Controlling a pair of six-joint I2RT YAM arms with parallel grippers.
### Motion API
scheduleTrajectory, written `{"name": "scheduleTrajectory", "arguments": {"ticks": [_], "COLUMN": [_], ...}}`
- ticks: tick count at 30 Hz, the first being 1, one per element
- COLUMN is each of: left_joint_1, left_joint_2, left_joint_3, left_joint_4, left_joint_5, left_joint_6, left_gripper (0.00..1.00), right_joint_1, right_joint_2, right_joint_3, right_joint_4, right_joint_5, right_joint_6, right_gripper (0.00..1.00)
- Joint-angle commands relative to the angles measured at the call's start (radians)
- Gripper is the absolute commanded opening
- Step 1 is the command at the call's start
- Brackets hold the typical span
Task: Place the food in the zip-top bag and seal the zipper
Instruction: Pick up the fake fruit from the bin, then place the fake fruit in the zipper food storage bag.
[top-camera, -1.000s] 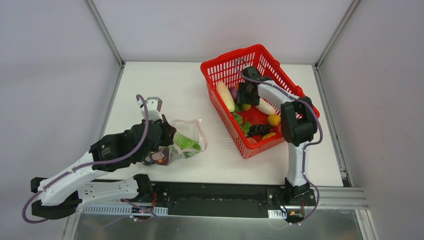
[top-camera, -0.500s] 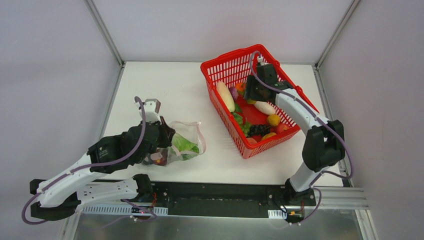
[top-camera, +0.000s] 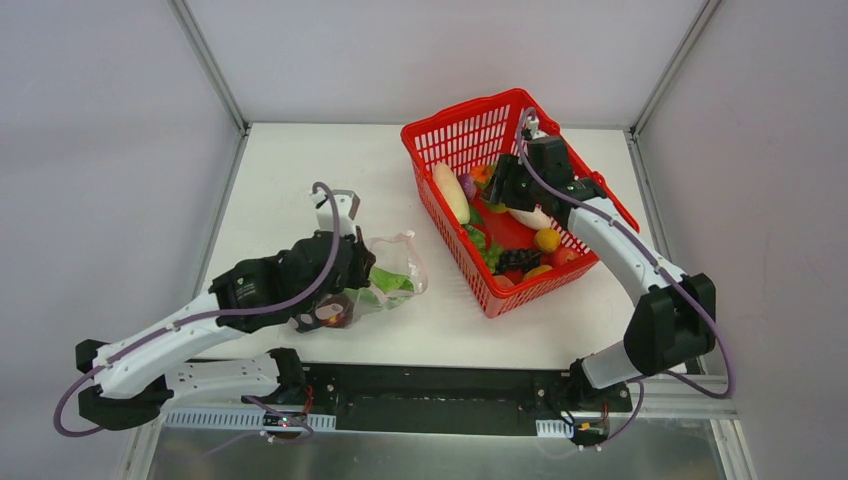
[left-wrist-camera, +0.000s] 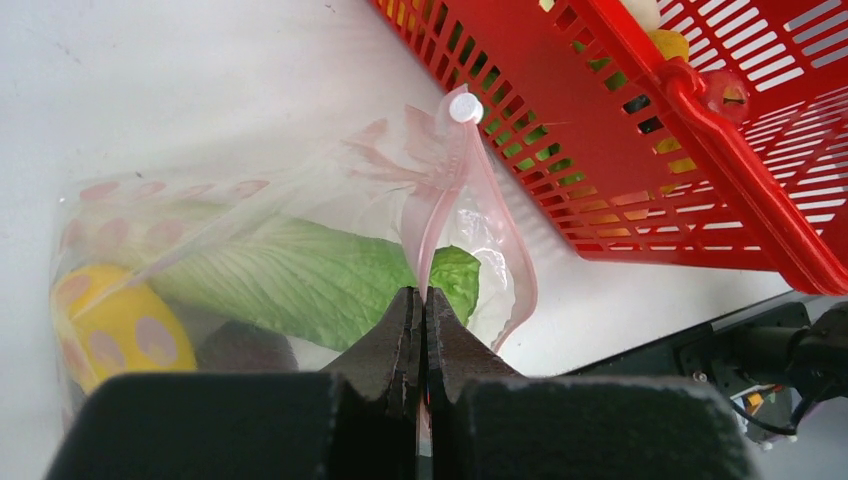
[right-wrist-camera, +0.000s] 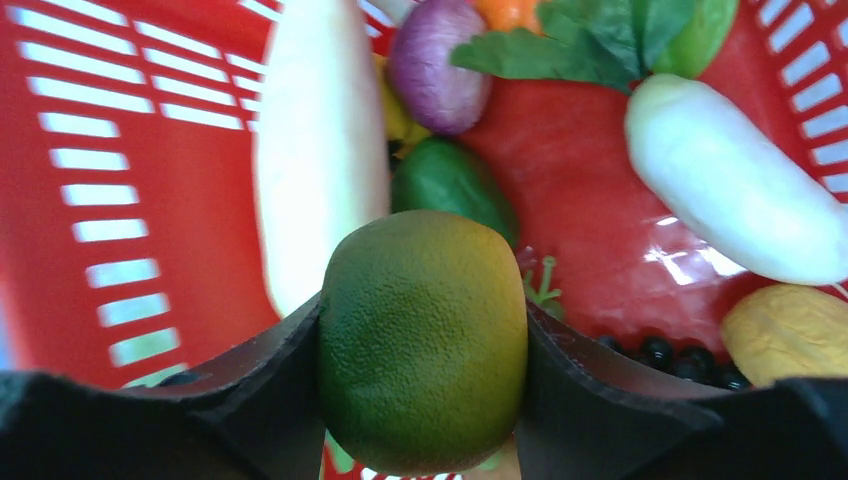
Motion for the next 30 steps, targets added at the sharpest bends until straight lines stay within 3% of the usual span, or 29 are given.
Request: {"name": "scheduleTrajectory", "arguments": {"ticks": [1,10,18,24,30], "left_joint_1": [0.013,0.026,0.026,0.027,0.027], "left_joint_2": [0.069,0.12,0.105,0.088,0.082], "left_joint_3": [0.079,0.1,0.064,0.047,0.04], "left_joint_4": [0.071,0.121,0.161,0.171,0.166], "left_joint_5": [-0.012,0.025,0.042,0.042,0.05], "left_joint_6": [0.055,0.082,0.076,0.071,0.069], "left_gripper": [0.0,0.0,0.0,0.0,0.0], "right_joint_1": [-0.003,-0.006,-0.008,0.002,0.064], "right_joint_2": [-0.104,-0.276,-0.383,-0.395,-0.391], "right_joint_3": [-0.005,-0.064,-0.107,-0.133,-0.139], "right_joint_4": [0.091,0.167,0.213,0.294,0.26], "right_joint_5": [-0.095,-0.179,-0.435,-0.769,-0.843], "right_joint_6": [0.063,0.079,0.087,0.109,0.052], "right_gripper": [0.36,0.36,0.34,0.32,0.3]}}
